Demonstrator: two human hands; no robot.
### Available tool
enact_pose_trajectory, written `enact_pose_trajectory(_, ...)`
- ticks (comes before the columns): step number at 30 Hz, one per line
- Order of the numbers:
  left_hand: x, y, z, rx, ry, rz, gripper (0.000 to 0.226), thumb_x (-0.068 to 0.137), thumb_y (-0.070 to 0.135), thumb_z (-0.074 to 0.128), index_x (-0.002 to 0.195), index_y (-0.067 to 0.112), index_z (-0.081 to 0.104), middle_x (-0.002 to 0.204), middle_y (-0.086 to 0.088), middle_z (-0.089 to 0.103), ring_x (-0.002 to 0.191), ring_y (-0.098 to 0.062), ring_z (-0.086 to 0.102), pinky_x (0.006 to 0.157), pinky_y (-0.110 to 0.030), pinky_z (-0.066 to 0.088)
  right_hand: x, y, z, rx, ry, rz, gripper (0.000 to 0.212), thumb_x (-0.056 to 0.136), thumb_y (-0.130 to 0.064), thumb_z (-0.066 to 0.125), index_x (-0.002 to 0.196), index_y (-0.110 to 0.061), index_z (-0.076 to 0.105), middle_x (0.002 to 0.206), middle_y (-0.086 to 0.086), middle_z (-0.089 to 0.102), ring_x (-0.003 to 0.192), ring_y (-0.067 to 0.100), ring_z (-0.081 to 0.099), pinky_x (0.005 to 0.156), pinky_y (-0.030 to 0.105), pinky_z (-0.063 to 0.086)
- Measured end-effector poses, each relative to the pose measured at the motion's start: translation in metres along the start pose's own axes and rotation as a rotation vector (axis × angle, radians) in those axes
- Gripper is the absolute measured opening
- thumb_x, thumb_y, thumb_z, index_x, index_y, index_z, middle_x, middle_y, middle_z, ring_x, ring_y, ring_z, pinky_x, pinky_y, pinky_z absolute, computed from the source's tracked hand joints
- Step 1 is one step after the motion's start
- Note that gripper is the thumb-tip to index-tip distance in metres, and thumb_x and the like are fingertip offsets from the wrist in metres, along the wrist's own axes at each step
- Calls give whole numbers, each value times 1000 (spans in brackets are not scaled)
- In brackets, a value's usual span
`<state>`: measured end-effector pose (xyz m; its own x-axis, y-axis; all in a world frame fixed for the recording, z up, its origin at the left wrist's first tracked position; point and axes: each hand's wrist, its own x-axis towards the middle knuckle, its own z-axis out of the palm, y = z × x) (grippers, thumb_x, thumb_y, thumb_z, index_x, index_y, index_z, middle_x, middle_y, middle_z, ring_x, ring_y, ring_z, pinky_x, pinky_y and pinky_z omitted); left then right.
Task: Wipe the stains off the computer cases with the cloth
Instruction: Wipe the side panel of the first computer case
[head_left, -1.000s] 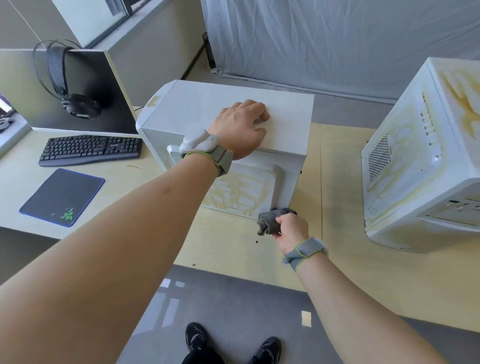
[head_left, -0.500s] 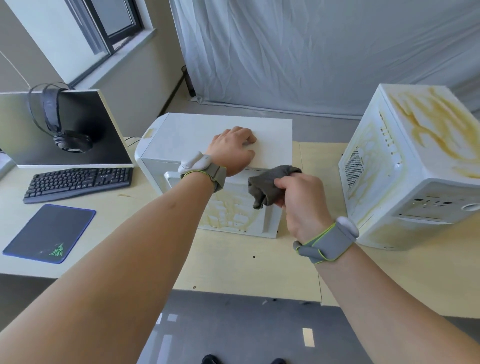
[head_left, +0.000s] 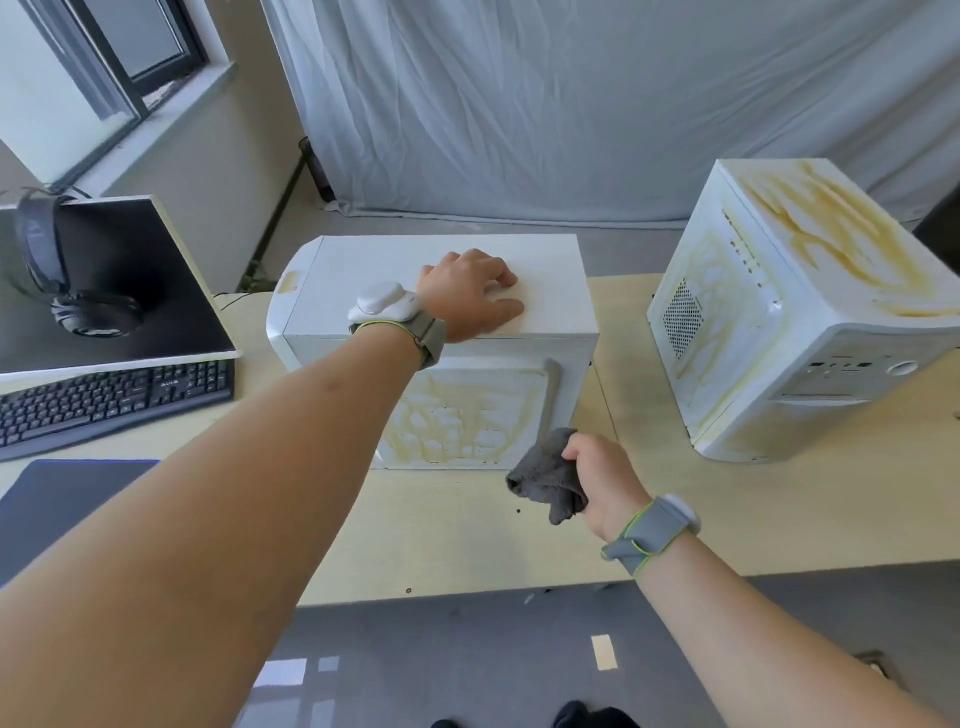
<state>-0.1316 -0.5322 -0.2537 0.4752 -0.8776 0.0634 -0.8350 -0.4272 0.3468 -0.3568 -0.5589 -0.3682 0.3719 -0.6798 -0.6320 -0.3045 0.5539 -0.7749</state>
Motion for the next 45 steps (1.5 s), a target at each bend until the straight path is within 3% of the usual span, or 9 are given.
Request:
enact_pose_trajectory(6, -2, -5, 11, 12, 81, 53, 40, 91, 57, 52, 125, 36, 60, 141, 10, 52, 126, -21, 44, 102, -41, 32, 22, -6, 27, 204, -26, 27, 17, 89, 3, 58, 105, -2, 61, 101, 20, 64, 81, 33, 65, 60, 38, 55)
enact_pose_trajectory(15, 0, -5, 8, 2, 64, 47, 40, 89, 56, 53, 124, 38, 59, 142, 10, 50, 126, -22, 43, 103, -42, 32, -35, -106, 21, 459, -113, -544, 12, 76, 2, 60, 86, -3, 65, 86, 17, 63, 80, 32, 62, 69, 41, 49)
enact_pose_trajectory(22, -1, -7, 8, -31, 73, 29, 41, 88, 57, 55, 124, 38, 60, 141, 11, 51, 126, -20, 43, 105, -42, 31, -23, -60, 9, 117, -130, -95, 37, 53, -15, 53, 88, -3, 62, 83, 17, 47, 67, 40, 49, 49, 39, 45)
enact_pose_trajectory(26, 0, -7, 8, -38, 67, 25, 41, 88, 57, 55, 124, 38, 61, 142, 12, 51, 127, -20, 43, 106, -42, 31, -2, -23, 27, 86, -103, 52, 12, 80, 2, 59, 91, -3, 61, 95, 25, 64, 79, 39, 67, 60, 40, 55)
enact_pose_trajectory(29, -1, -8, 6, -41, 67, 35, 42, 88, 56, 56, 125, 38, 61, 143, 12, 50, 128, -19, 42, 105, -39, 30, 4, -44, 40, 126, -63, -92, 18, 89, 11, 57, 96, -4, 65, 106, 25, 69, 88, 36, 69, 75, 48, 59)
enact_pose_trajectory(32, 1, -6, 5, -88, 24, 7, 39, 85, 51, 58, 122, 39, 64, 143, 15, 52, 130, -18, 43, 108, -39, 31, -18, -86, 41, 176, -134, -355, 18, 86, 10, 60, 96, -4, 68, 96, 19, 73, 88, 33, 72, 69, 41, 60)
enact_pose_trajectory(36, 4, -15, -1, -622, 22, -115, 27, 89, 28, 63, 114, 33, 73, 136, 13, 61, 118, -15, 59, 92, -20, 50, -41, -111, 38, 146, -84, -552, 16, 69, -5, 65, 84, 0, 63, 80, 12, 62, 75, 25, 61, 63, 34, 48)
enact_pose_trajectory(40, -3, -24, -5, -710, 122, -147, 27, 95, 18, 59, 117, 26, 73, 113, 3, 71, 82, -18, 67, 63, -29, 57, -38, -75, 41, 71, -121, -262, 17, 63, -7, 62, 80, -10, 60, 78, 13, 57, 72, 27, 58, 61, 36, 48)
enact_pose_trajectory(45, -3, -24, -1, -717, 166, -147, 21, 89, 16, 60, 100, 27, 75, 90, 5, 71, 72, -18, 64, 67, -29, 50, -28, -28, 59, 139, -161, 22, 15, 91, 10, 50, 93, 0, 60, 86, 20, 66, 76, 33, 69, 69, 46, 59)
